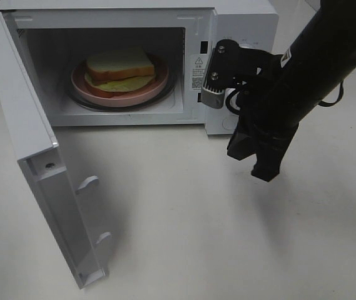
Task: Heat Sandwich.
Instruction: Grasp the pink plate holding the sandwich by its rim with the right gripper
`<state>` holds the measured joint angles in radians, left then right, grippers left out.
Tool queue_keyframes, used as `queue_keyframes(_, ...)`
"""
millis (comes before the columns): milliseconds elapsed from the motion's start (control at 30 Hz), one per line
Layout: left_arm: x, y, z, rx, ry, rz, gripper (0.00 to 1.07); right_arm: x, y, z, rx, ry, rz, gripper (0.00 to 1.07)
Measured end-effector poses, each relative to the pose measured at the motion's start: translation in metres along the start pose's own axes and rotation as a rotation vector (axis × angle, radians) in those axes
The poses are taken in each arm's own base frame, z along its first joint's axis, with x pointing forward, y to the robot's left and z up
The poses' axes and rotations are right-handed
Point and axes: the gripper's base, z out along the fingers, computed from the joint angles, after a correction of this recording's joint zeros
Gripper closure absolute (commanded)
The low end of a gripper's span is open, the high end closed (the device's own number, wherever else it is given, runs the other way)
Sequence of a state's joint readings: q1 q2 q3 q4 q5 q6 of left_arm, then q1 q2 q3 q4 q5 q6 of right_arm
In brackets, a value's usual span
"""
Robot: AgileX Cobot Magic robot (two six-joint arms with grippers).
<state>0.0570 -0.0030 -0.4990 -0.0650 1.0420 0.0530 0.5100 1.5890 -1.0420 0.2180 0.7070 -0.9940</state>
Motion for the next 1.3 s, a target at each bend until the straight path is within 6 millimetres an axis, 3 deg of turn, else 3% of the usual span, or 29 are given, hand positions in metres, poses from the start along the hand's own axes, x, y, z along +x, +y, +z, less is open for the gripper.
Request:
queue_keyframes(33, 0.000, 0.000, 0.000, 0.000, 0.000, 0.000, 0.10, 0.000, 0.000, 0.000, 0.000, 0.000, 0.000, 1.04)
queue_keyframes(167, 0.000, 0.000, 0.000, 0.000, 0.000, 0.000, 0.10, -0.001, 0.000, -0.001, 0.003, -0.002, -0.316, 1.02)
queue_keyframes(300, 0.000, 0.000, 0.000, 0.000, 0.000, 0.000, 0.10, 0.000, -0.001, -0.001, 0.003, 0.000, -0.525, 1.01)
queue_keyframes(467, 0.000, 0.000, 0.000, 0.000, 0.000, 0.000, 0.10, 0.001, -0.001, -0.001, 0.009, 0.015, -0.614, 0.97)
queue_keyframes(633, 0.000, 0.000, 0.000, 0.000, 0.000, 0.000, 0.10, 0.000, -0.004, -0.001, 0.041, 0.019, -0.630, 0.74)
queue_keyframes(667, 0.000, 0.000, 0.000, 0.000, 0.000, 0.000, 0.10, 0.000, -0.005, -0.001, 0.047, 0.017, -0.619, 0.58)
queue_keyframes(700, 0.000, 0.000, 0.000, 0.000, 0.000, 0.000, 0.10, 0.000, -0.005, -0.001, 0.047, 0.017, -0.619, 0.58)
queue_keyframes(767, 0.000, 0.000, 0.000, 0.000, 0.000, 0.000, 0.10, -0.001, -0.006, -0.001, 0.067, 0.013, -0.589, 0.40)
queue_keyframes(800, 0.000, 0.000, 0.000, 0.000, 0.000, 0.000, 0.10, -0.001, -0.007, -0.001, 0.069, 0.013, -0.572, 0.25)
queue_keyframes(867, 0.000, 0.000, 0.000, 0.000, 0.000, 0.000, 0.10, -0.001, -0.007, -0.001, 0.077, 0.009, -0.528, 0.14)
queue_keyframes(967, 0.000, 0.000, 0.000, 0.000, 0.000, 0.000, 0.10, -0.002, -0.009, -0.001, 0.095, 0.004, -0.460, 0.07)
queue_keyframes(1300, 0.000, 0.000, 0.000, 0.000, 0.000, 0.000, 0.10, -0.003, -0.016, -0.004, 0.155, 0.032, -0.440, 0.10)
